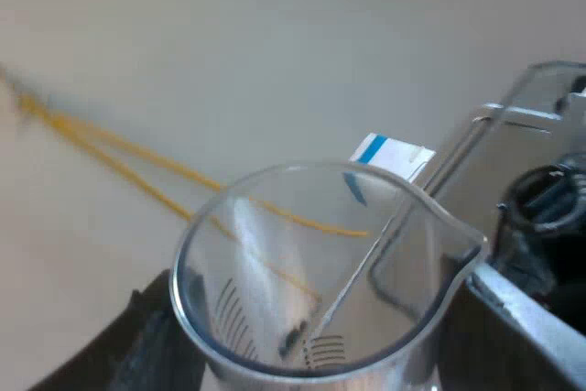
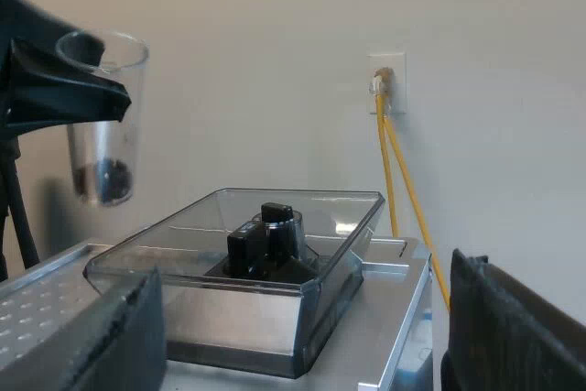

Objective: Pour the beans into the coffee machine

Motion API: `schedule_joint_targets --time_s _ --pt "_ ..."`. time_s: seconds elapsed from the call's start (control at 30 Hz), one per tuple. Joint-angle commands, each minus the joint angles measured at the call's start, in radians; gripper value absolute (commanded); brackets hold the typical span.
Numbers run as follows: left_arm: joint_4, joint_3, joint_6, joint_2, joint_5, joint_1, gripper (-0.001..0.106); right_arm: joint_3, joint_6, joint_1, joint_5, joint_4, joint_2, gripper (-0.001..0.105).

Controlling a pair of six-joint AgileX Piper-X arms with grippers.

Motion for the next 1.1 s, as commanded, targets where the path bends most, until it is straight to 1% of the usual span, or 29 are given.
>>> schedule_joint_targets --time_s 0.03,0.1,0.13,0.2,0.23,0.27,0.3,0.37,0.5,0.53,0.6,0.67,0.73,0.8,1.0,1.07,1.1 --pt "-0.025 -0.006 0.108 -0.002 -0.037 -0.026 0.021 -0.013 -0.013 0.001 0.004 0.0 0.0 0.067" --pt "-0.027 -0.006 0.158 0.001 -0.068 -0.032 0.021 -0.013 -0.013 0.001 0.004 0.0 0.0 0.067" --pt "-0.025 -0.006 0.191 0.006 -0.068 -0.031 0.021 -0.013 -0.013 0.001 0.004 0.0 0.0 0.067" --pt "-0.025 -0.006 0.199 0.007 -0.068 -0.031 0.021 -0.013 -0.013 0.001 0.004 0.0 0.0 0.067" --pt "-0.02 -0.006 0.267 0.019 -0.068 -0.031 0.021 -0.013 -0.013 0.001 0.004 0.0 0.0 0.067" --pt "-0.015 -0.006 0.312 0.024 -0.068 -0.031 0.021 -0.013 -0.013 0.001 0.004 0.0 0.0 0.067" --pt "-0.012 -0.006 0.334 0.027 -0.068 -0.031 0.021 -0.013 -0.013 0.001 0.004 0.0 0.0 0.067" --pt "-0.005 -0.003 0.404 0.033 -0.068 -0.031 0.021 -0.013 -0.013 0.001 0.004 0.0 0.0 0.067" --pt "-0.006 -0.003 0.463 0.039 -0.068 -0.034 0.021 -0.013 -0.013 0.001 0.004 0.0 0.0 0.067" --pt "-0.011 -0.003 0.488 0.04 -0.068 -0.037 0.021 -0.013 -0.013 0.001 0.004 0.0 0.0 0.067" --pt "-0.011 -0.003 0.551 0.043 -0.068 -0.037 0.021 -0.013 -0.013 0.001 0.004 0.0 0.0 0.067" --pt "-0.011 -0.003 0.641 0.05 -0.068 -0.039 0.021 -0.013 -0.013 0.001 0.004 0.0 0.0 0.067" --pt "-0.011 -0.003 0.697 0.056 -0.068 -0.039 0.021 -0.013 -0.013 0.001 0.004 0.0 0.0 0.067" --pt "-0.011 -0.003 0.727 0.062 -0.068 -0.039 0.021 -0.013 -0.013 0.001 0.004 0.0 0.0 0.067" --pt "-0.02 -0.003 0.783 0.077 -0.068 -0.039 0.021 -0.013 -0.013 0.001 0.004 0.0 0.0 0.067" --pt "-0.034 -0.003 0.818 0.082 -0.068 -0.039 0.021 -0.013 -0.013 0.001 0.004 0.0 0.0 0.067" --pt "-0.036 -0.003 0.825 0.083 -0.068 -0.039 0.021 -0.013 -0.013 0.001 0.004 0.0 0.0 0.067"
